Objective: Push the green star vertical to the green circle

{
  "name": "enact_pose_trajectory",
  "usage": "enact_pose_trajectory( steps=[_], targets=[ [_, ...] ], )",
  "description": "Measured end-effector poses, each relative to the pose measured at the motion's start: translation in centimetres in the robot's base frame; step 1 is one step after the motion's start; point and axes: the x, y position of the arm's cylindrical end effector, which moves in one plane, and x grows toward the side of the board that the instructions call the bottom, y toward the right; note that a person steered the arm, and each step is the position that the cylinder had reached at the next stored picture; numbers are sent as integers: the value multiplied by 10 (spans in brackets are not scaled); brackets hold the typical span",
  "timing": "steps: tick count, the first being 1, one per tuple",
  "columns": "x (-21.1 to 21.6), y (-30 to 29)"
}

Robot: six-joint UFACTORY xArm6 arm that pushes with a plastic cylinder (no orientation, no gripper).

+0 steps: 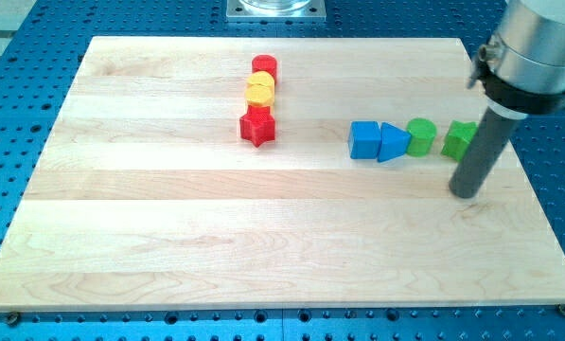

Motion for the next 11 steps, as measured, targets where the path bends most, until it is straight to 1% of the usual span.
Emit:
enact_pose_trajectory(
  steps=[1,2,3,4,5,6,7,8,9,10,11],
  targets=[
    [27,15],
    [28,16],
    [6,23],
    [-46,26],
    [-64,26],
    [-71,45],
    [-88,75],
    [-126,89],
    [-139,55],
    [-127,49],
    [-119,29]
  ],
)
